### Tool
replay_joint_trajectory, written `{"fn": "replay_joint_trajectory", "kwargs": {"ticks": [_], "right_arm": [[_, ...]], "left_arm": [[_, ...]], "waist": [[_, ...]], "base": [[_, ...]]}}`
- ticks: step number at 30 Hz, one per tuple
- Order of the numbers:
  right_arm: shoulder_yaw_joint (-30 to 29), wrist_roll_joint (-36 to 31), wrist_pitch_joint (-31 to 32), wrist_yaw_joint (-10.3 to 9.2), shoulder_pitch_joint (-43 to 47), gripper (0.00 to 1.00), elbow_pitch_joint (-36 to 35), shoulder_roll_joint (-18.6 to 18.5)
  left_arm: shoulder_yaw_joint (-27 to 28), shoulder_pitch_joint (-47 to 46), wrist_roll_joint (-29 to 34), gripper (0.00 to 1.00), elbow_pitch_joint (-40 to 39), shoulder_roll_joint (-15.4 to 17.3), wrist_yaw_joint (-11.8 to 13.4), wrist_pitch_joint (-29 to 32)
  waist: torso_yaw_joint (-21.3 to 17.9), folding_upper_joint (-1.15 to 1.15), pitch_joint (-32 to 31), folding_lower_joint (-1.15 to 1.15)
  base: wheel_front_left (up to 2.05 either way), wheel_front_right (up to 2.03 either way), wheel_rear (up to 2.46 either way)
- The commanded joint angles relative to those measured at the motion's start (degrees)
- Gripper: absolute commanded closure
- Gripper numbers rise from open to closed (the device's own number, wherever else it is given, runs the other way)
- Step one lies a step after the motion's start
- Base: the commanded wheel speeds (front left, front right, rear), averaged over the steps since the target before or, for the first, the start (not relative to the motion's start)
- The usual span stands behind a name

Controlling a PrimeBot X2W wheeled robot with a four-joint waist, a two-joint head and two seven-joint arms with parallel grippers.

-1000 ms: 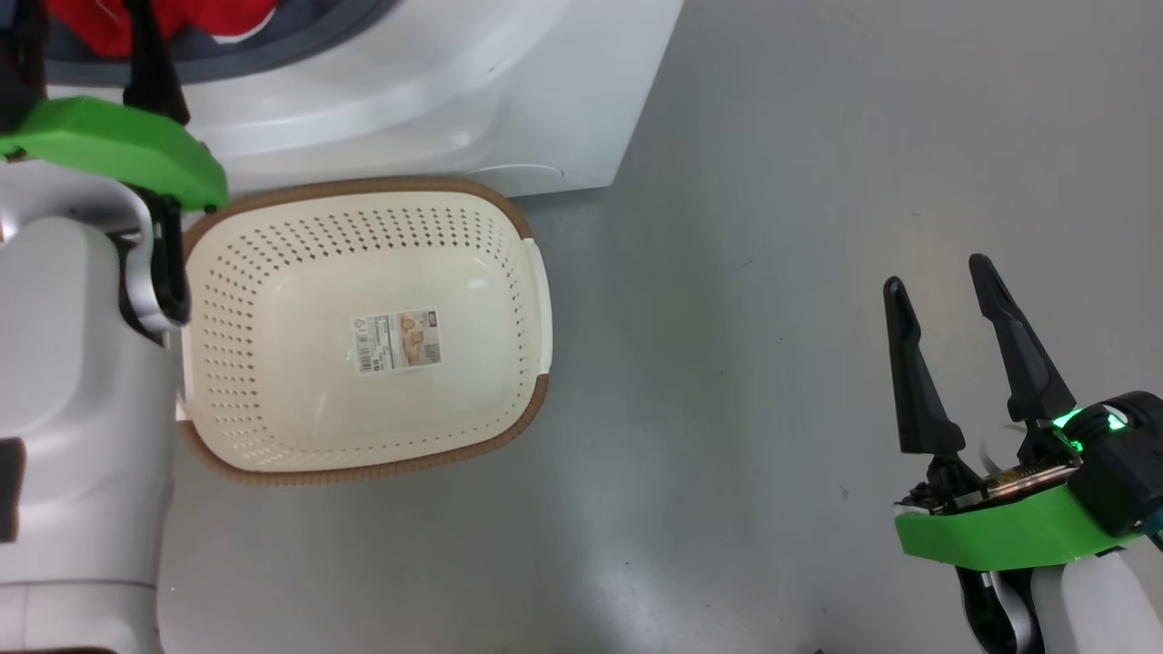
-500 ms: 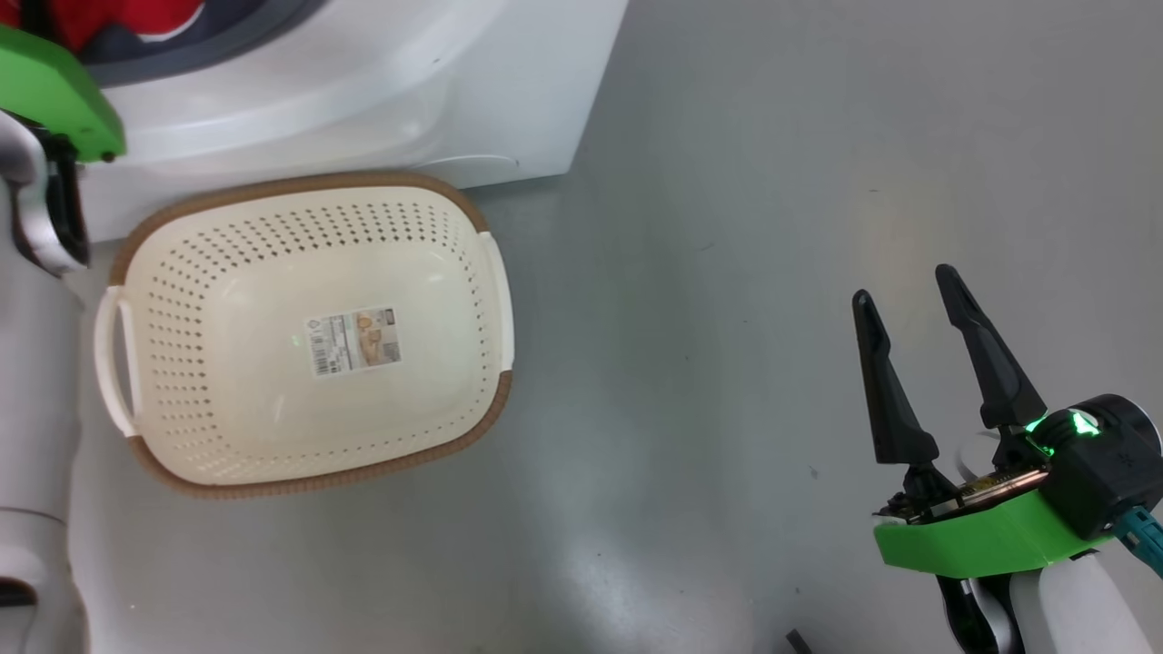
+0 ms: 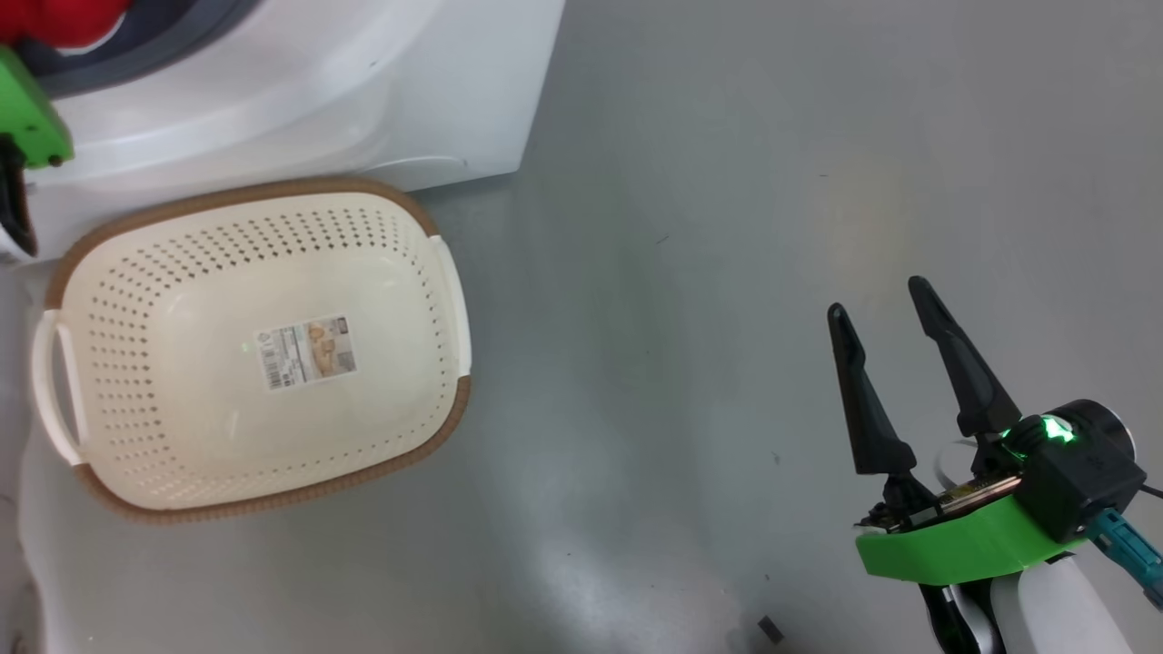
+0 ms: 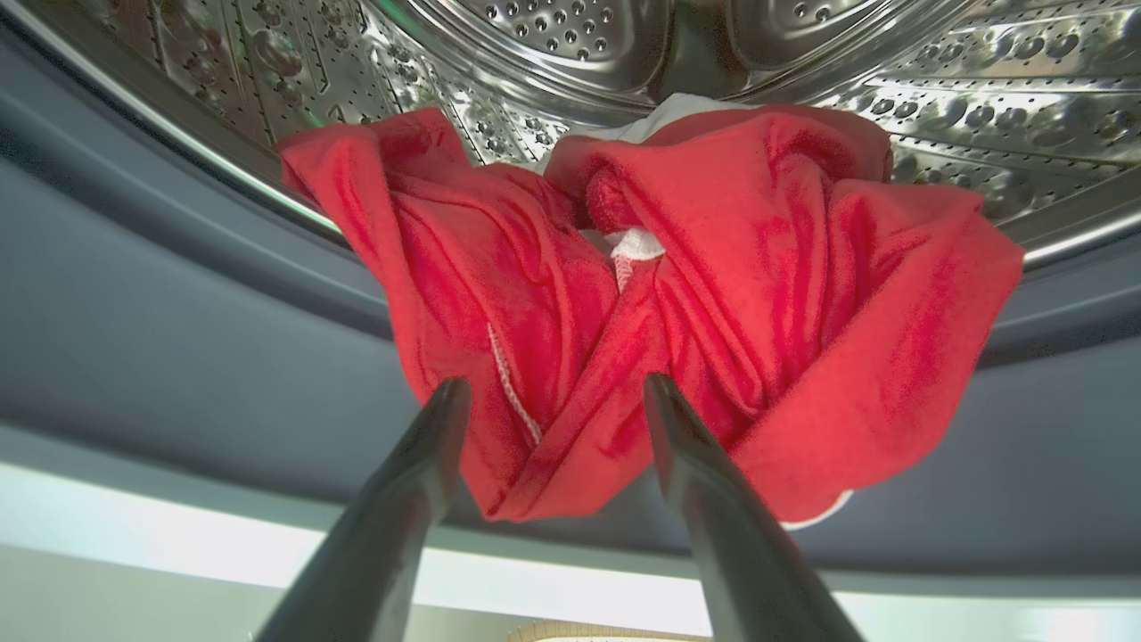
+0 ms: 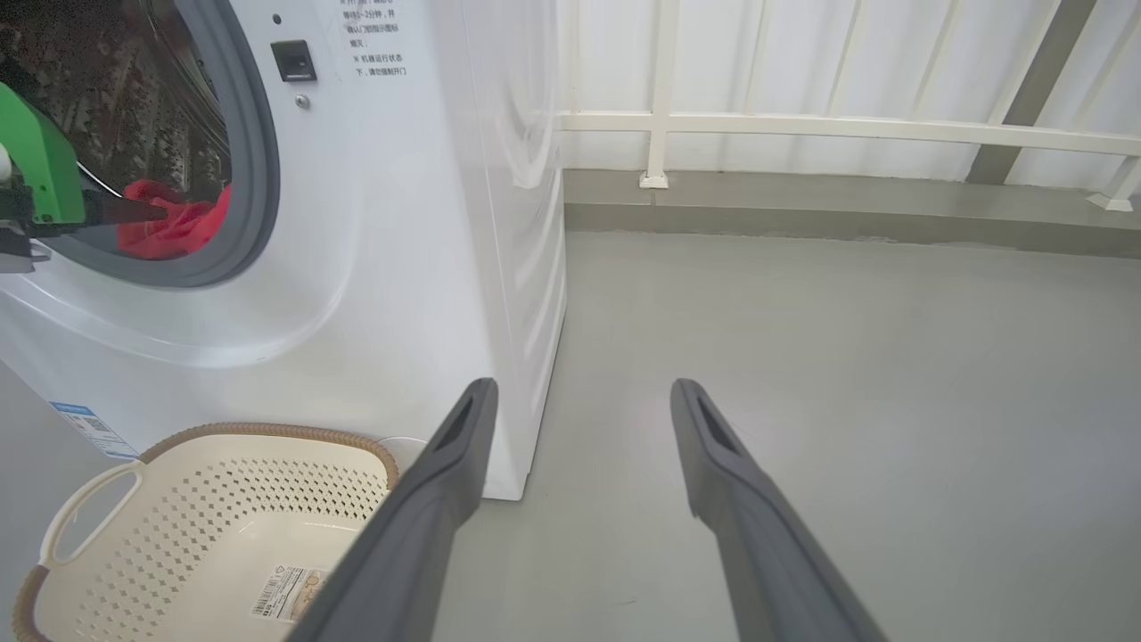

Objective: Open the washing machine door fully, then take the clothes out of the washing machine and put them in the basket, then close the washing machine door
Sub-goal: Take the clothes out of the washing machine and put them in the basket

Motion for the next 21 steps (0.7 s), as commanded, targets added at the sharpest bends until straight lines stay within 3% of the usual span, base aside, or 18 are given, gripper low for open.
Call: {"fn": "replay_joint_trajectory", "kwargs": {"ticks": [1, 8, 21], "right_arm": [[1.2, -0.2, -0.3, 0.35, -0.6, 0.00, -1.0, -0.7], [1.9, -0.1, -0.3, 0.35, 0.2, 0.00, -0.4, -0.7], [2.4, 0.1, -0.3, 0.35, 0.5, 0.00, -0.5, -0.7]], "left_arm": [[0.5, -1.2, -0.3, 0.00, -0.8, 3.6, 0.4, 0.1], [-0.4, -0.8, 0.3, 0.00, 0.8, 5.5, 2.0, 1.4], [-0.9, 0.4, -0.6, 0.00, 1.9, 7.2, 2.7, 2.2]], "waist": [[-0.5, 0.00, -0.2, 0.00], [-1.9, 0.00, -0.9, 0.00], [-3.4, 0.00, 0.1, 0.00]], "base": [[0.00, 0.00, 0.00], [0.00, 0.00, 0.00], [0.00, 0.00, 0.00]]}}
